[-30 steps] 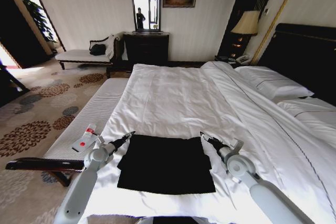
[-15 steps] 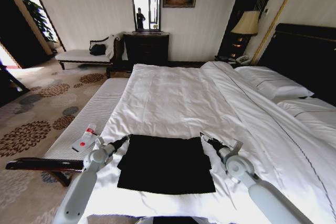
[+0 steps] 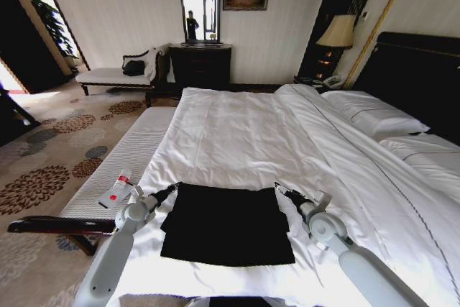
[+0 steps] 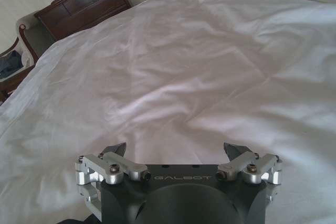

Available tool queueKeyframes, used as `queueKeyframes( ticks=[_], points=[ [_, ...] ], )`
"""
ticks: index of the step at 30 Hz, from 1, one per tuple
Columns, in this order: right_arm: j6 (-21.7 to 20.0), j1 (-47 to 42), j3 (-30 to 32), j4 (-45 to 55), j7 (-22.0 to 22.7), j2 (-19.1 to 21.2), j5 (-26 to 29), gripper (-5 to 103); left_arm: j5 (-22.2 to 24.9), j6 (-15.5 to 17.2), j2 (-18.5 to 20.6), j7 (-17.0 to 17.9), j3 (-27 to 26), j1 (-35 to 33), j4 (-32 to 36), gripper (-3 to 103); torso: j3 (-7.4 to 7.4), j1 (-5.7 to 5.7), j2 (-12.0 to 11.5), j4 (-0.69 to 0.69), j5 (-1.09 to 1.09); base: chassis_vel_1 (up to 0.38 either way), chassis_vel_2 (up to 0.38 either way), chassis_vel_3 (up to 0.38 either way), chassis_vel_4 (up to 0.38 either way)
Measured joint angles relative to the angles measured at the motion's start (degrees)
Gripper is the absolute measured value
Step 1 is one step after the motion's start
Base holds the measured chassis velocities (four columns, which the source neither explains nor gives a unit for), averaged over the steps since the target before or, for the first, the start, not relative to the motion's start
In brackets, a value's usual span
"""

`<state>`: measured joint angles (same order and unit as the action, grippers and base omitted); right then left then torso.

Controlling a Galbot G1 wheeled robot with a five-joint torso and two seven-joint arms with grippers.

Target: Fold the clothes on the bed.

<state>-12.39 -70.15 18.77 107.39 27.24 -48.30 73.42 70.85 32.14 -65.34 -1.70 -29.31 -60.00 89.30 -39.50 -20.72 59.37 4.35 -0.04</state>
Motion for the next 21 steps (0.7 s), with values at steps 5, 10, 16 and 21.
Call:
queueKeyframes(
  ticks=[5,10,16,21],
  points=[
    [0.2,4.3,-1.8,-5.0,-2.7,-1.7,2.6,100,0.0,-0.2,0.5,-0.1,-0.1,0.2,-0.3,0,0.0,0.0,0.0,-0.02,-0.01,0.0,0.0,0.0,0.0],
    [0.4,7.5,-4.1,-11.1,-5.2,-3.1,1.4,100,-0.2,-0.4,0.1,-0.2,-0.4,-0.2,-0.1,0,0.0,0.0,0.0,-0.02,0.0,0.0,0.0,0.0,0.0],
    [1.4,6.9,-3.9,-11.7,-9.5,-3.5,1.2,100,-0.3,-0.6,0.1,-0.2,-1.3,-0.9,0.4,0,0.0,0.0,0.0,-0.01,0.0,0.0,0.0,0.0,0.0],
    [2.6,5.4,-3.1,-10.6,-12.4,-3.3,1.8,99,-0.4,-0.9,0.3,-0.2,-1.7,-0.9,0.1,0,0.0,0.0,0.0,-0.01,0.0,0.0,0.0,0.0,0.0]
  ],
)
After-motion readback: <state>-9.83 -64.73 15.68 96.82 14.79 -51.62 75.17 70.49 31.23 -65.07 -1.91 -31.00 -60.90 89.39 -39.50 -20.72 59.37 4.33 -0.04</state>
